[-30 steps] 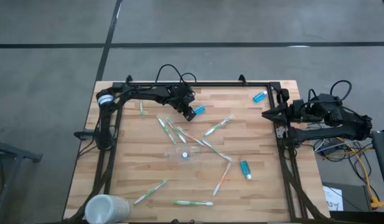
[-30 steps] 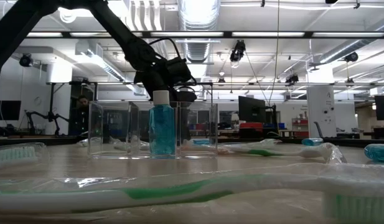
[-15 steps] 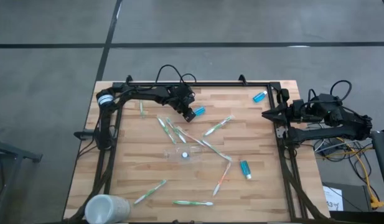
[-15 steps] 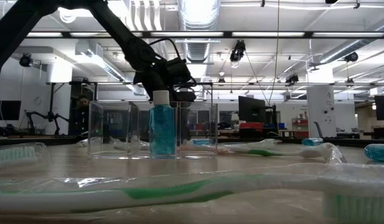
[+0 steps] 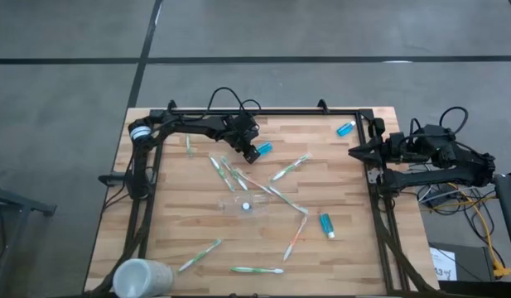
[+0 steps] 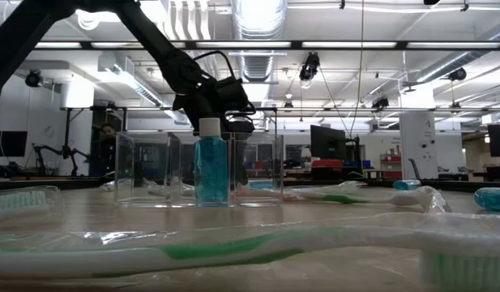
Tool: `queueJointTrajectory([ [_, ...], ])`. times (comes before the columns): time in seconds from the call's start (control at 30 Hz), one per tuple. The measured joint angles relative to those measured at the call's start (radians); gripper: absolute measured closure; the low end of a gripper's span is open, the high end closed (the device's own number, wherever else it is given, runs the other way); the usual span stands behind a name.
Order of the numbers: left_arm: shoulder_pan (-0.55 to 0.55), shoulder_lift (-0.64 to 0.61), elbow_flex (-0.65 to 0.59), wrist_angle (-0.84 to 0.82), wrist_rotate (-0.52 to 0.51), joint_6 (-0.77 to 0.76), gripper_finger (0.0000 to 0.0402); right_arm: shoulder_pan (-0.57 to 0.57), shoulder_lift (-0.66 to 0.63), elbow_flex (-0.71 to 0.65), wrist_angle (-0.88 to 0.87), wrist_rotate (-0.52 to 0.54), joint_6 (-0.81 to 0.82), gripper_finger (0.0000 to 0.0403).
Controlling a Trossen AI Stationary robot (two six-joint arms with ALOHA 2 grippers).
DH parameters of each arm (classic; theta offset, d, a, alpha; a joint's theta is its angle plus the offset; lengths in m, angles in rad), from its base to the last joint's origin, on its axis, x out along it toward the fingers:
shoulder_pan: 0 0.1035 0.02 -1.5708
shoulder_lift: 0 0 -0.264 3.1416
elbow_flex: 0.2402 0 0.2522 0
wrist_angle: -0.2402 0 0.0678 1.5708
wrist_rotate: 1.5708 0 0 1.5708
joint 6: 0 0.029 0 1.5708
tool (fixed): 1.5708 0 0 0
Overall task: Pick & Place toothbrushing station
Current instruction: Put the blue mouthwash bottle into the transparent organizer
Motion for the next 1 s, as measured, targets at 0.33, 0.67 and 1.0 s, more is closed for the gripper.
queueJointTrajectory([
  [0.33, 0.001, 0.000, -0.001, 0.003, 0.014, -0.028, 0.0289, 0.000, 0.000, 0.000, 0.000, 0.000, 0.000, 0.0369],
  [0.67, 0.002, 0.001, -0.001, 0.006, 0.031, -0.037, 0.0285, 0.000, 0.000, 0.000, 0.000, 0.000, 0.000, 0.0369],
  [1.0, 0.002, 0.004, -0.003, 0.015, 0.038, -0.046, 0.0229, 0.000, 0.000, 0.000, 0.000, 0.000, 0.000, 0.0369],
])
